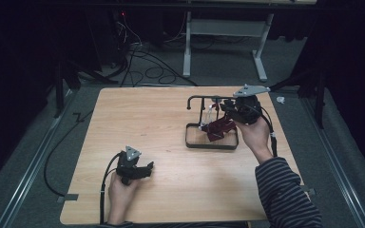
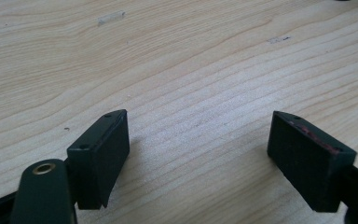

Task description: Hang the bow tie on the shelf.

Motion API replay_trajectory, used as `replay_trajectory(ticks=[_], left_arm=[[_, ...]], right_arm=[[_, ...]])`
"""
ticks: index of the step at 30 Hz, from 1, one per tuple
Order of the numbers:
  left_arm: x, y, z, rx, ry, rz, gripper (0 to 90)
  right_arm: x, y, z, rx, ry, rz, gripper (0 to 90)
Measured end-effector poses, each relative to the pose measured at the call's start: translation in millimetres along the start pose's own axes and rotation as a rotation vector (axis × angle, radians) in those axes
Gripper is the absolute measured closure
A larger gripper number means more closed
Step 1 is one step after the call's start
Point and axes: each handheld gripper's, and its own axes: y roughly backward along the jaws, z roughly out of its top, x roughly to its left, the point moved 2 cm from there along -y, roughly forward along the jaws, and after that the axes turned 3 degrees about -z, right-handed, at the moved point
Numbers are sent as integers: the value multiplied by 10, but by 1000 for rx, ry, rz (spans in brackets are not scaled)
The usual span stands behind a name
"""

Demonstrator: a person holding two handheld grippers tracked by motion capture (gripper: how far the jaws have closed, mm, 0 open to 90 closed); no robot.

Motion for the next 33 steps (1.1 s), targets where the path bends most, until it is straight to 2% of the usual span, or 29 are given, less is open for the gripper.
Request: replay_trajectory(ticks=[14, 19, 33], left_arm=[[0, 0, 0, 0, 0, 0, 212], [0, 0, 0, 0, 0, 0, 212], [0, 0, 0, 0, 0, 0, 212]], right_arm=[[-84, 124, -93, -13, -37, 14, 652], [-122, 149, -150, -11, -71, 26, 623], [-188, 217, -257, -8, -99, 43, 590]])
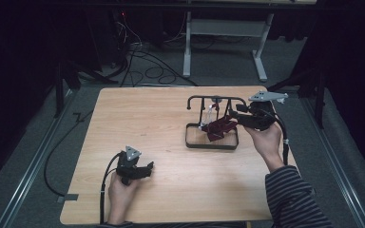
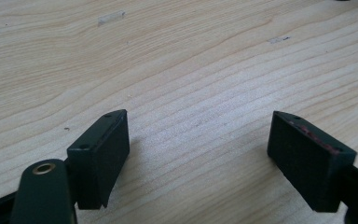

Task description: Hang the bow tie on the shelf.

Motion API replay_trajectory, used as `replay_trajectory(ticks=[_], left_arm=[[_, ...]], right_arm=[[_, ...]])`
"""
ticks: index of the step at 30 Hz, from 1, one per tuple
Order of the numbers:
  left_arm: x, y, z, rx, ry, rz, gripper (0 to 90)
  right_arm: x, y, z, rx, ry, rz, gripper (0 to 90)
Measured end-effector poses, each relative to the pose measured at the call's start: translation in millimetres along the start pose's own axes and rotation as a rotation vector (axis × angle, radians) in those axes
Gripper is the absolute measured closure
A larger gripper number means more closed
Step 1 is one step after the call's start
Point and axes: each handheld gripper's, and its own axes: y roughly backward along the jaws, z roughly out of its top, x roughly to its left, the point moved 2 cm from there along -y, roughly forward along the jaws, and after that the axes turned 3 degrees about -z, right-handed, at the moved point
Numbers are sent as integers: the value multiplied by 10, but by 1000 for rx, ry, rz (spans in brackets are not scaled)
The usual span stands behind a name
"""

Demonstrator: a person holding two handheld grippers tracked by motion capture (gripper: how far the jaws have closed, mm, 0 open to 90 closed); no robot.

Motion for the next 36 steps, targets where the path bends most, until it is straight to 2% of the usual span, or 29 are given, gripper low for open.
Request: replay_trajectory(ticks=[20, 28, 36], left_arm=[[0, 0, 0, 0, 0, 0, 212], [0, 0, 0, 0, 0, 0, 212], [0, 0, 0, 0, 0, 0, 212]], right_arm=[[-76, 115, -105, -22, -32, 5, 580], [-140, 193, -174, -43, -64, 8, 575], [-160, 207, -260, -36, -78, 9, 574]])
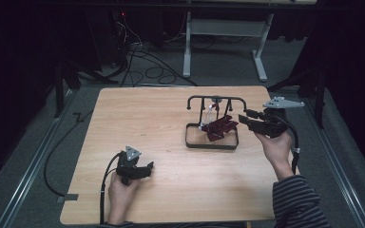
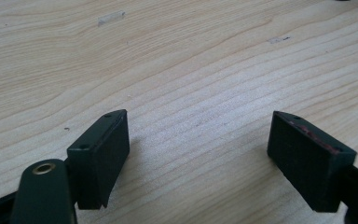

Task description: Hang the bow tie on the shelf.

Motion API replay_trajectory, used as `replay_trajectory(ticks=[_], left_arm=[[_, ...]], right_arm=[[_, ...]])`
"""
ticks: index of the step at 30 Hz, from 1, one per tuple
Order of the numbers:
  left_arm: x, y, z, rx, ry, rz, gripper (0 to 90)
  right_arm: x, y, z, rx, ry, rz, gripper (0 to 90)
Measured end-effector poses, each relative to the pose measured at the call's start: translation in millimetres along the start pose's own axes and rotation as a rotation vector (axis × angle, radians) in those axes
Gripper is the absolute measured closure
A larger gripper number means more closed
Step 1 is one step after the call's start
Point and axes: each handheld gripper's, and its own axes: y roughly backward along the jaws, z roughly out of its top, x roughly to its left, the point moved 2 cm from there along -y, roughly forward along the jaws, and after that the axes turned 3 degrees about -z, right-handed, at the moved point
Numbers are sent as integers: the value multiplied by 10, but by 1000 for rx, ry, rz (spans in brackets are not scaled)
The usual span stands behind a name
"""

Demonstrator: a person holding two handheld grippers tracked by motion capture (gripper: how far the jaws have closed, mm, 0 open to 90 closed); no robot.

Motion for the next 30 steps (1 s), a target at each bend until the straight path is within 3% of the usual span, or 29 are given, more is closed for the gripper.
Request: replay_trajectory(ticks=[30], left_arm=[[0, 0, 0, 0, 0, 0, 212]], right_arm=[[-111, 165, -264, -6, -39, -13, 566]])
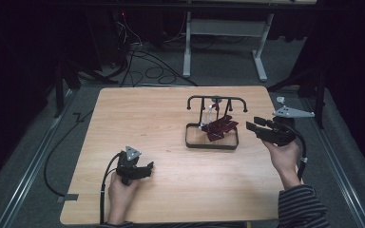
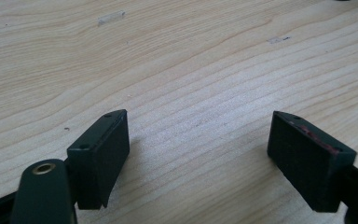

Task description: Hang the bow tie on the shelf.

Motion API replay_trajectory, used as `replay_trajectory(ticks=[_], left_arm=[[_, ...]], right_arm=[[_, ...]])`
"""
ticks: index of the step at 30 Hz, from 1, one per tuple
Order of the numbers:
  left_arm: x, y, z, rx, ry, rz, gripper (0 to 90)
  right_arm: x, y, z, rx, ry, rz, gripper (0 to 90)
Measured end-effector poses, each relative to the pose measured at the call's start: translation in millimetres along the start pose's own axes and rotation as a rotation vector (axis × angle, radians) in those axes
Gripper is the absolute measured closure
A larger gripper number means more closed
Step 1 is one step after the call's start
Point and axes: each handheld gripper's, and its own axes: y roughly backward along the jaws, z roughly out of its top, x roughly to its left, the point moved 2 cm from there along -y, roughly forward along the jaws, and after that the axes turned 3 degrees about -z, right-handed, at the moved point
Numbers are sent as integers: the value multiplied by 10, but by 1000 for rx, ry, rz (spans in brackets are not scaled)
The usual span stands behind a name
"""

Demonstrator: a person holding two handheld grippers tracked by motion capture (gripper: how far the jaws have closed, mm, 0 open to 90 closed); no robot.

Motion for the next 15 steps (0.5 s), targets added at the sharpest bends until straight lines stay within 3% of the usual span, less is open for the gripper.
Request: replay_trajectory(ticks=[15], left_arm=[[0, 0, 0, 0, 0, 0, 212]], right_arm=[[-7, 16, -114, 8, -12, 4, 566]])
